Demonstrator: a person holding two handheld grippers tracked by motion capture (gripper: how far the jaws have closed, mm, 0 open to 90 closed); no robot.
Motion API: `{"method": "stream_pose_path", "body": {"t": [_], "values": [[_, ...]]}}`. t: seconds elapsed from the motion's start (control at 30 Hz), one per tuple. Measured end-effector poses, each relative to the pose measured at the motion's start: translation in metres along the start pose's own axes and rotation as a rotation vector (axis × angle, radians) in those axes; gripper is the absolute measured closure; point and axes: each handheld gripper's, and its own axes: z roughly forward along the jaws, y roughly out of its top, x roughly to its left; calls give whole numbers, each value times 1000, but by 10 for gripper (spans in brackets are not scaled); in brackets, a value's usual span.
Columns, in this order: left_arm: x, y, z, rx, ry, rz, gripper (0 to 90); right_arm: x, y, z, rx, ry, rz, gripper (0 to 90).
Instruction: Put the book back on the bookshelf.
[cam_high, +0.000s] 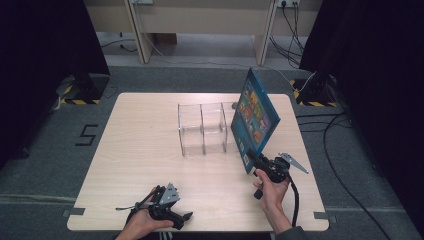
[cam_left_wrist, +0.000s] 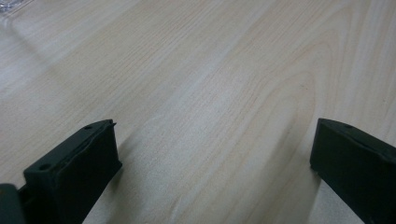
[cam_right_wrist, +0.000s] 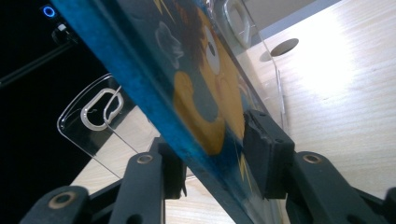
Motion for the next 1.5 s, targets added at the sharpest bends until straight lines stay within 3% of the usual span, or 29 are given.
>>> {"method": "stream_pose_path", "body": {"t": [0.3, 0.6, 0.93, 1.17, 1.5], "values": [[-1, 0, 0, 2, -2, 1, 0, 1, 0, -7, 20, -26, -43, 460], [-1, 0, 0, 3, -3, 2, 0, 3, 4, -21, 30, -7, -85, 381], [-1, 0, 0, 4, -2, 3, 0, 5, 4, -32, 32, -6, -118, 369], [0, 0, 0, 5, -4, 4, 0, 1, 2, -42, 40, 1, -110, 358], [0, 0, 0, 10, -7, 7, 0, 1, 1, -56, 78, -22, -221, 346]]}}
